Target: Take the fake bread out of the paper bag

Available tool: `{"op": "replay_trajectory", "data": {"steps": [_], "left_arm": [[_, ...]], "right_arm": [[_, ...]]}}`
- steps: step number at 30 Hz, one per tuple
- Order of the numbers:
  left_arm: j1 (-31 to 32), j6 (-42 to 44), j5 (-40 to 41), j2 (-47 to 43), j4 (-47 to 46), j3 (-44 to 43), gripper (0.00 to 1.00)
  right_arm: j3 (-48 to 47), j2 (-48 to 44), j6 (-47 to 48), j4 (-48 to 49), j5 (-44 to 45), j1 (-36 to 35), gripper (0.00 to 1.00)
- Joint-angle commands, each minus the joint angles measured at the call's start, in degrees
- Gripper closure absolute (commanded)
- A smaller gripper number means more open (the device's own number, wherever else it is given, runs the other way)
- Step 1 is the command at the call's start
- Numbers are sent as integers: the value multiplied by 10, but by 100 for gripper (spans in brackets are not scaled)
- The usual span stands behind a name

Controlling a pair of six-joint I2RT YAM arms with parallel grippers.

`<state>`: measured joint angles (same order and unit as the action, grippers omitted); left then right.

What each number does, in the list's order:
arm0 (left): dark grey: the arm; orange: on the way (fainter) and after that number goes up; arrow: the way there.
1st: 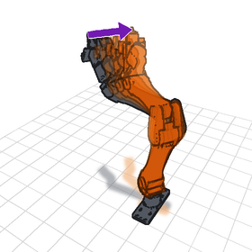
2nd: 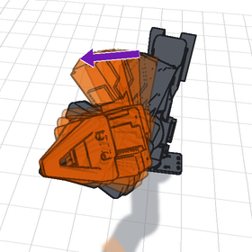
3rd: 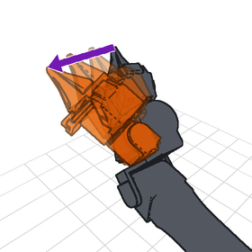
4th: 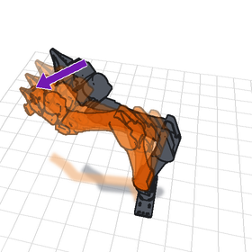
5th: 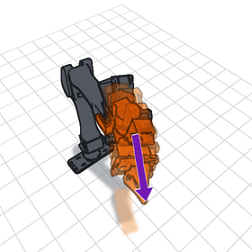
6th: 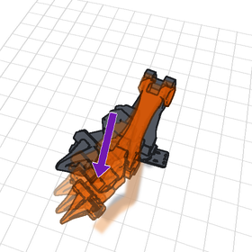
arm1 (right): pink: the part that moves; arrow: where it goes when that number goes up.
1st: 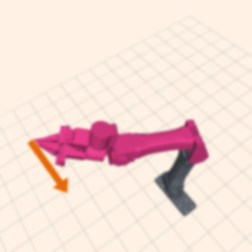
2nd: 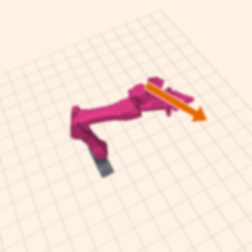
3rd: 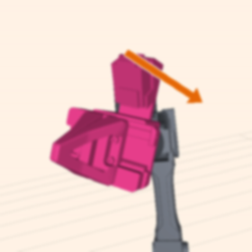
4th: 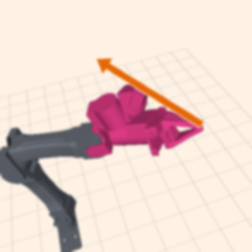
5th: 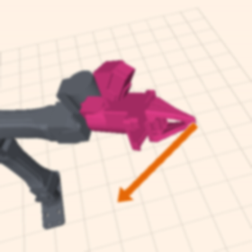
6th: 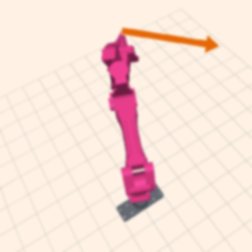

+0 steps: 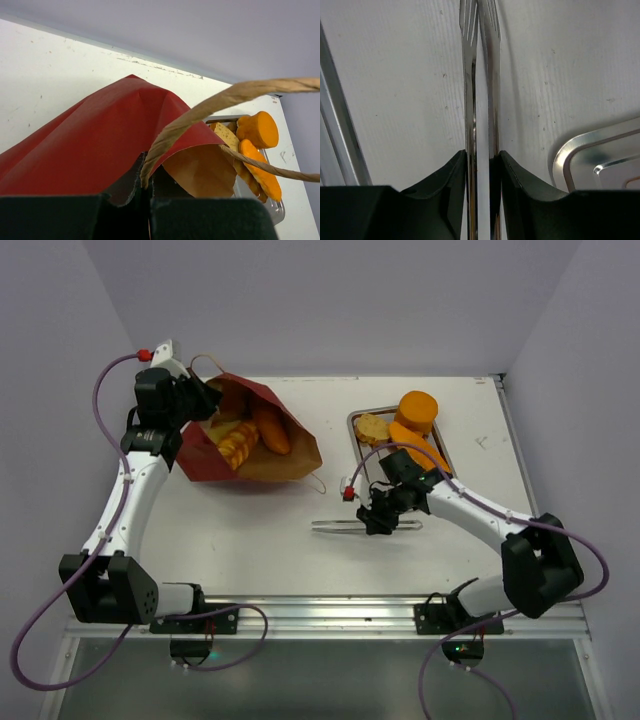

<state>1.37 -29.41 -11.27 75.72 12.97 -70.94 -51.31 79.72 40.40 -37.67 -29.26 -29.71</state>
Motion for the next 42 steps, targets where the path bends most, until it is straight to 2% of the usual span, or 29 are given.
{"op": "replay_trajectory", "data": {"steps": [1, 9, 15, 17, 18, 19, 21, 22, 23, 28, 35, 38, 40, 41, 42], "left_arm": [[-6, -17, -20, -15, -38, -22, 100], [-7, -17, -20, -9, -44, -9, 100], [-11, -16, -23, -8, -53, 8, 100], [-13, -15, -25, -8, -57, 11, 100], [-13, -15, -25, -6, -58, 12, 100], [-13, -15, -27, -5, -60, 12, 100], [-14, -15, -29, -5, -61, 16, 100], [-14, -15, -31, -6, -64, 18, 100], [-14, -15, -31, -5, -66, 20, 100], [-14, -15, -35, -8, -68, 26, 100], [-14, -13, -36, -16, -67, 33, 100], [-28, -10, -37, -20, -66, 33, 100], [-29, -10, -38, -21, -66, 37, 100], [-30, -10, -39, -22, -67, 38, 100], [-31, -11, -40, -22, -68, 39, 100]], "right_arm": [[22, 24, 25, 125, 30, -30, 64], [17, 128, -15, 182, 108, -109, 61], [2, 159, -15, 164, 140, -118, 48], [-5, 156, 9, 140, 135, -118, 39], [-3, 149, 20, 135, 131, -118, 37], [0, 145, 33, 129, 126, -118, 29], [11, 137, 70, 123, 119, -118, 27], [14, 133, 89, 118, 108, -118, 9], [17, 133, 112, 112, 105, -118, 7], [4, 163, 142, 88, 97, -118, 7], [-32, 225, 115, 82, 105, -118, 12], [-48, 236, 100, 69, 110, -117, 18], [-51, 244, 100, 61, 107, -118, 26], [-54, 250, 100, 53, 109, -118, 32], [-56, 252, 99, 49, 109, -117, 42]]}}
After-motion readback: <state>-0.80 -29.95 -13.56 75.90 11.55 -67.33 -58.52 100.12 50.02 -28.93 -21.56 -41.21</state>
